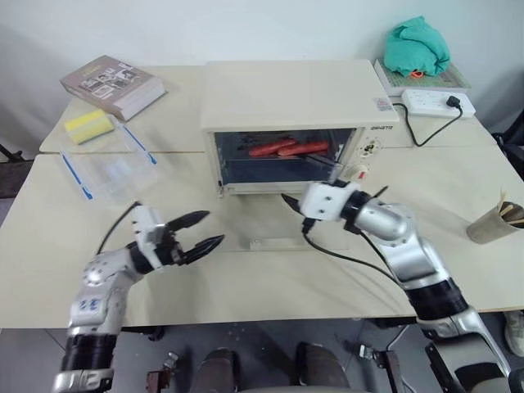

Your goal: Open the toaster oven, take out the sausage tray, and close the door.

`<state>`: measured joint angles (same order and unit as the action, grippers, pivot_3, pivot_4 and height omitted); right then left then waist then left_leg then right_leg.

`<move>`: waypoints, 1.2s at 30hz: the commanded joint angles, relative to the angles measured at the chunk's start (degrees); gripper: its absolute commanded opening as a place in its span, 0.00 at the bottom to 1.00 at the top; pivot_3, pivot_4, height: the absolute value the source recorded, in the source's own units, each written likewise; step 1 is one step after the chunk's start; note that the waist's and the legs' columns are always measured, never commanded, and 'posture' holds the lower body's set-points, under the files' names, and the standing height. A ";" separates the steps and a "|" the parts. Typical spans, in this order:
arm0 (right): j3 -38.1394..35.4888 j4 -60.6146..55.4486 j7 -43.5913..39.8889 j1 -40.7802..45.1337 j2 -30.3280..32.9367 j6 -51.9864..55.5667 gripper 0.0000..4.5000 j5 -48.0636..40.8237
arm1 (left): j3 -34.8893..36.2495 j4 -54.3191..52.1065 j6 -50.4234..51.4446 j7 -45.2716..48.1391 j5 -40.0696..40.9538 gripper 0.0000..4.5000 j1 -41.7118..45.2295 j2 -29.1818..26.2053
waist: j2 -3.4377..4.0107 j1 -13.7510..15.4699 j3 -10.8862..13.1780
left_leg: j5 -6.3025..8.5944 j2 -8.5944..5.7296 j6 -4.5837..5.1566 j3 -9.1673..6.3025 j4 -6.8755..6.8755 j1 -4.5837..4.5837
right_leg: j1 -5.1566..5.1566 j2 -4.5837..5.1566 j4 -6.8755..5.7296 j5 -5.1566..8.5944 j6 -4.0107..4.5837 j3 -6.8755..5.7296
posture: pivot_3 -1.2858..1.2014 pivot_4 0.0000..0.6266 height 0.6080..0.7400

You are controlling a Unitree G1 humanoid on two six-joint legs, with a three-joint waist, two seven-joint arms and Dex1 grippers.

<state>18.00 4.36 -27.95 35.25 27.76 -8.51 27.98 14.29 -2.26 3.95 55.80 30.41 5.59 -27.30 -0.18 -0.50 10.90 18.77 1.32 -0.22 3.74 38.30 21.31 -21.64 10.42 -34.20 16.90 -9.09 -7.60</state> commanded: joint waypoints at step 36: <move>3.99 14.85 11.76 13.50 -7.89 8.29 0.61 12.00 | 3.68 -6.50 -3.55 -4.15 2.63 1.00 -5.25 1.29 | 0.00 -1.37 -0.01 | 0.00 0.03 -0.01 0.01 -0.09 -0.03 | -0.02 -0.03 -0.01 0.00 0.00 0.00 | 0.52 0.24 1.00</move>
<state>22.11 19.29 -17.38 47.32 20.25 -0.03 39.80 17.86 -8.22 1.70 51.66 33.07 -0.10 -25.87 -0.18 -1.88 10.89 18.78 1.35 -0.23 3.74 38.20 21.27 -21.66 10.39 -34.21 16.90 -9.08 -7.60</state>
